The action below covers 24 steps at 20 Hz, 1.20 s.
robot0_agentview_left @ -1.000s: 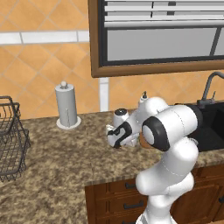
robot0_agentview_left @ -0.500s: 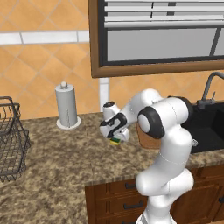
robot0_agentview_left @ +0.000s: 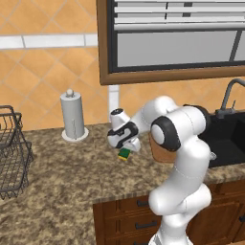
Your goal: Pick up the sponge from the counter and clean the cutting board by briefly scrubbing or pressing down on the cutting board. Once finished, release the sponge.
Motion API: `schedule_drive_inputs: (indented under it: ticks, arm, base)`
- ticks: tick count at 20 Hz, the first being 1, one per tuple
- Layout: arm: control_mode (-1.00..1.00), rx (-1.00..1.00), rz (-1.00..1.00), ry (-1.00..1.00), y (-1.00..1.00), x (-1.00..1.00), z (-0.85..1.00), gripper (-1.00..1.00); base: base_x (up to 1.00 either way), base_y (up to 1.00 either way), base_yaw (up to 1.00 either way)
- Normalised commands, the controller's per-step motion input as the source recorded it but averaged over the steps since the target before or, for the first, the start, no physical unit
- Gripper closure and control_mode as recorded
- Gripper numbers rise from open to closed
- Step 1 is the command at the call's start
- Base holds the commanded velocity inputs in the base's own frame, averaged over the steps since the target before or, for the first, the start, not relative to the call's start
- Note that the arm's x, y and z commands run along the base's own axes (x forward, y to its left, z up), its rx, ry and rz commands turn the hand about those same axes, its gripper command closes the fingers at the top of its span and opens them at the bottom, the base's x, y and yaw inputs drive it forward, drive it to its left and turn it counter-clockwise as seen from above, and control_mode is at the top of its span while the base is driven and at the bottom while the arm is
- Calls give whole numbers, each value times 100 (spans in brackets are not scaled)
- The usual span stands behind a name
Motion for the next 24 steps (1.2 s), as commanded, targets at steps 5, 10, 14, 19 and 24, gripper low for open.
schedule_drive_inputs:
  ticks: [5,10,14,19,24]
  arm:
    - [-100,0,0,-25,-7,-34,36,-100]
    - [-100,2,0,-19,-34,-57,100,-100]
    - [-100,0,0,-2,-44,-58,100,-100]
    - [-100,0,3,0,-66,-79,100,-100]
    - [-100,3,8,0,-68,-74,85,-100]
  base:
    - [0,0,0]
    - [0,0,0]
    - [0,0,0]
    - [0,0,0]
    - [0,0,0]
